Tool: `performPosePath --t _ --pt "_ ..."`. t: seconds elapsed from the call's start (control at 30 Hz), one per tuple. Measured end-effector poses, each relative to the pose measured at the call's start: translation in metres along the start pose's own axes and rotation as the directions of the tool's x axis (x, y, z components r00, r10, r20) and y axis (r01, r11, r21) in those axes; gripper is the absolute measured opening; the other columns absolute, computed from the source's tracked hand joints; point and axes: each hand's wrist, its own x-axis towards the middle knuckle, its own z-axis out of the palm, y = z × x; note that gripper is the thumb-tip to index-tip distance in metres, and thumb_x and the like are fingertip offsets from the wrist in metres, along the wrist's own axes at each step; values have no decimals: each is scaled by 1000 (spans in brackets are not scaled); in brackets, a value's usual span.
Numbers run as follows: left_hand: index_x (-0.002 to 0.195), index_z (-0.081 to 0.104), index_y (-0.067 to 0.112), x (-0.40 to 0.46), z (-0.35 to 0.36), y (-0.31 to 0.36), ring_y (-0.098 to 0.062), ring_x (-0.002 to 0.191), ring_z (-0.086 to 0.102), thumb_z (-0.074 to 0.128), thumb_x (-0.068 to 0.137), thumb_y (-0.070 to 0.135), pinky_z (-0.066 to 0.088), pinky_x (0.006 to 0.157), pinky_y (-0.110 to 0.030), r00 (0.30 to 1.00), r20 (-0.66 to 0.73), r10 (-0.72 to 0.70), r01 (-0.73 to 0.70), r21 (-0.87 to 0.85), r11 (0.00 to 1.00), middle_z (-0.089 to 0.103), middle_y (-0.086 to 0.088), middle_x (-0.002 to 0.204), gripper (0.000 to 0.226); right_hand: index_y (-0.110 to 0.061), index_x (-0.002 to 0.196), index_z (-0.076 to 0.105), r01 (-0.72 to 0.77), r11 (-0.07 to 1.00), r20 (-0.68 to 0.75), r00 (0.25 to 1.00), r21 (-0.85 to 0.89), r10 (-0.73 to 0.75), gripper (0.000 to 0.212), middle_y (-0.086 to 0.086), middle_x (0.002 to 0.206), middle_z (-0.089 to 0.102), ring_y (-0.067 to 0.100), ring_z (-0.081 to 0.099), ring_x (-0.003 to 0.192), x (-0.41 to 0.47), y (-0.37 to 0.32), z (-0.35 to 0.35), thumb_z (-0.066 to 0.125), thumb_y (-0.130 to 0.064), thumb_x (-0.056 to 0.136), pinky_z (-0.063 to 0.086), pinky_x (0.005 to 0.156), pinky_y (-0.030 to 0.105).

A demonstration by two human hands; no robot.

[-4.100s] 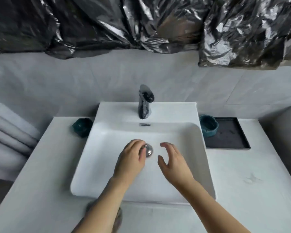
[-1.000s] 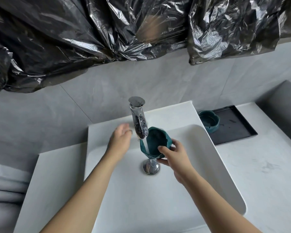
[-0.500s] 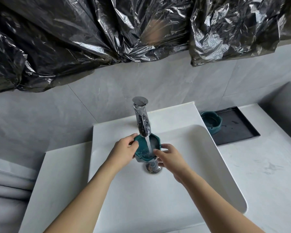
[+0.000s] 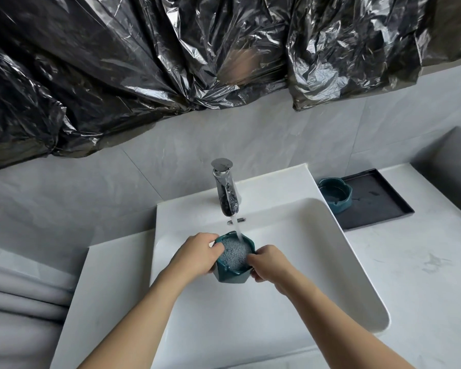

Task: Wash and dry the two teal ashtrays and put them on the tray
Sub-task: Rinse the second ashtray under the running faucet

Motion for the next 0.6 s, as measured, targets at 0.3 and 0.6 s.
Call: performPosePath --t 0.3,0.6 --pt "80 64 15 7 28 25 -21 55 71 44 87 24 59 59 -34 999 50 8 -1 -134 991 70 -6 65 23 -10 60 47 -35 968 -109 994 -248 8 21 6 55 52 23 44 49 -12 3 -35 50 -22 77 34 49 25" --pt "80 68 15 27 29 32 -22 62 73 51 86 29 62 64 -41 998 -66 24 -42 -284 958 70 -13 84 23 -9 86 51 126 895 -226 944 -428 -241 19 10 90 53 30 52 83 -5 -4 -41 45 -25 94 38 66 32"
